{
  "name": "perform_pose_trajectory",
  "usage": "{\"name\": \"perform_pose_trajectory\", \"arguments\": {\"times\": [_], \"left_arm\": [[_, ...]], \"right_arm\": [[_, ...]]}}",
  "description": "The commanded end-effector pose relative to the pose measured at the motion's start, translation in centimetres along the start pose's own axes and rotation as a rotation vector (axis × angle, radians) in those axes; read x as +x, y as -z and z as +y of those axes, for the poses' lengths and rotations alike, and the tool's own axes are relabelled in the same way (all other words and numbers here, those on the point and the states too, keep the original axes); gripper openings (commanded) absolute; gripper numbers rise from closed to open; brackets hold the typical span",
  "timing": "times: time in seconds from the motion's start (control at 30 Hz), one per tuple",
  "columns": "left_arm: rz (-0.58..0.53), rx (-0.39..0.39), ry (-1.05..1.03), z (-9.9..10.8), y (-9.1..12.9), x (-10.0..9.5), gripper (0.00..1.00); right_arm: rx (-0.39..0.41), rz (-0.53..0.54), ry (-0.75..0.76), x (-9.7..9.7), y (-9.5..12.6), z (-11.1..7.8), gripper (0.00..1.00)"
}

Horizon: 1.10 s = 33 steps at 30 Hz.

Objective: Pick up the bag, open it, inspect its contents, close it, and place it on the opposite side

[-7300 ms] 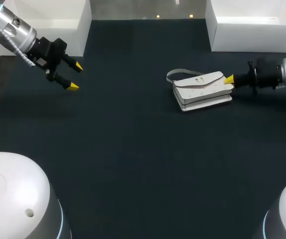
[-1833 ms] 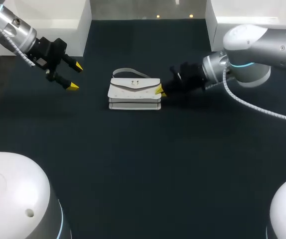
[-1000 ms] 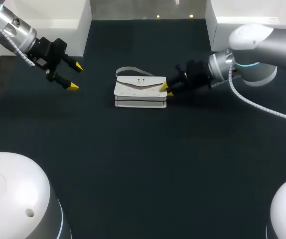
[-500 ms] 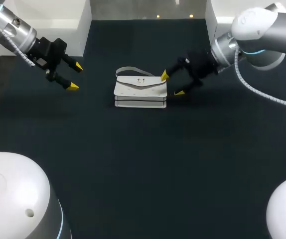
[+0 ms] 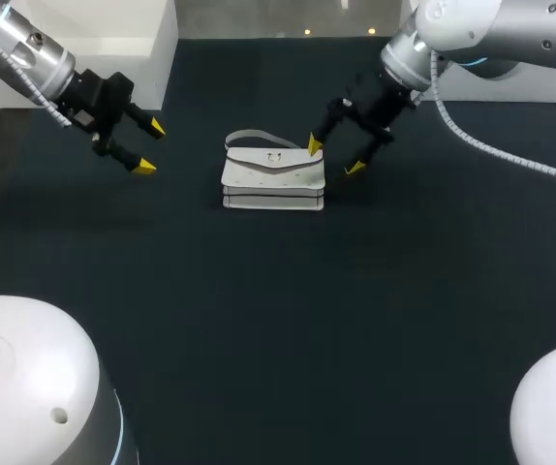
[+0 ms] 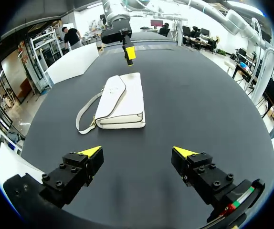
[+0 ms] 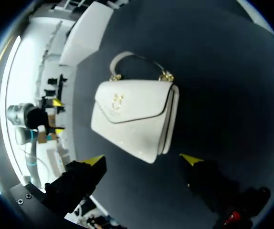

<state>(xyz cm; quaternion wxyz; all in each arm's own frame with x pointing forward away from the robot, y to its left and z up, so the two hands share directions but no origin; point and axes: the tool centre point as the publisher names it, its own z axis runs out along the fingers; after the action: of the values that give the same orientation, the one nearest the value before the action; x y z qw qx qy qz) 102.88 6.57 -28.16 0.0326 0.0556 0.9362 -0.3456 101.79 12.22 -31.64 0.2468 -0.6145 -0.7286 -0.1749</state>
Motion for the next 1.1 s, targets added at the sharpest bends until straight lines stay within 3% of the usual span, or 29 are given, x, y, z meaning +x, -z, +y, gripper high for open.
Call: {"name": "perform_pose_trajectory", "arguments": {"times": [0.03, 0.3, 0.57, 0.87, 1.1], "left_arm": [[0.039, -0.002, -0.002, -0.5, 0.4, -1.0, 1.0], [0.078, -0.057, -0.047, -1.9, 0.3, -1.8, 1.0], [0.112, -0.088, -0.039, -1.8, -0.4, -2.7, 1.0], [0.135, -0.116, -0.034, -1.6, -0.7, -3.3, 1.0], [0.131, -0.125, -0.054, -1.8, -0.8, -3.7, 1.0]], "right_arm": [[0.036, -0.122, 0.028, 0.7, 0.3, 0.4, 1.0], [0.023, -0.287, 0.195, 1.8, 0.9, 0.0, 1.0], [-0.02, -0.478, 0.382, 2.7, 1.1, -0.9, 1.0], [0.01, -0.647, 0.535, 2.5, 0.7, -1.7, 1.0], [-0.035, -0.772, 0.639, 2.0, 0.4, -2.3, 1.0]]}}
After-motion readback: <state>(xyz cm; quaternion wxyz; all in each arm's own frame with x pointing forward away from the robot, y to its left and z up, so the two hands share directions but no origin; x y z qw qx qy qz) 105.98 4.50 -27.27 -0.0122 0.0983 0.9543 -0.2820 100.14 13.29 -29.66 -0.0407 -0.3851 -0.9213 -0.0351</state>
